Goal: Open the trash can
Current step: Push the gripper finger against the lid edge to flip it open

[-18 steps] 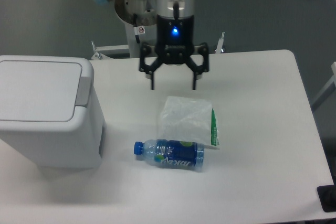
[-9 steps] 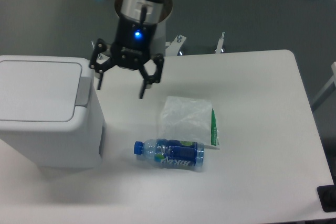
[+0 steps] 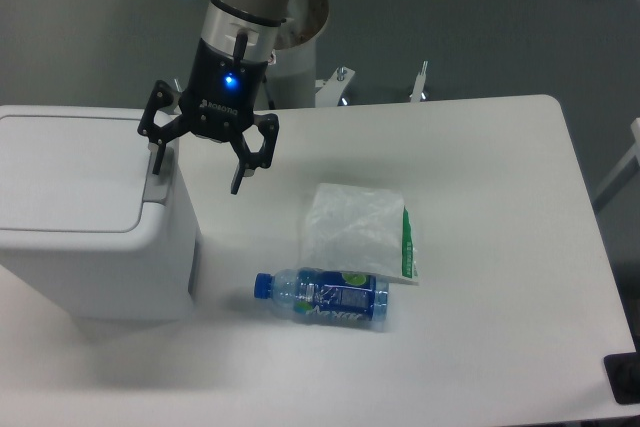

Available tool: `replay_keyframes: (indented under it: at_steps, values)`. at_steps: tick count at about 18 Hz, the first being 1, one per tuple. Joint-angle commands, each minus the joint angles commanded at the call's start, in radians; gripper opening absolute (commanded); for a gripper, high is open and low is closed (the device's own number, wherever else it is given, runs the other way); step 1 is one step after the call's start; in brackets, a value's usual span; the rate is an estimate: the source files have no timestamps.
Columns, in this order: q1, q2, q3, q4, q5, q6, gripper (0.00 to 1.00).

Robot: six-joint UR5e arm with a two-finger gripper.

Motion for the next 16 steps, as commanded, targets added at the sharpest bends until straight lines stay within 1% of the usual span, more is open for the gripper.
replay_keyframes:
  at_steps: [16]
  values:
    - [0.0,-0.015,0.0,0.0,0.003,0.0,1.0]
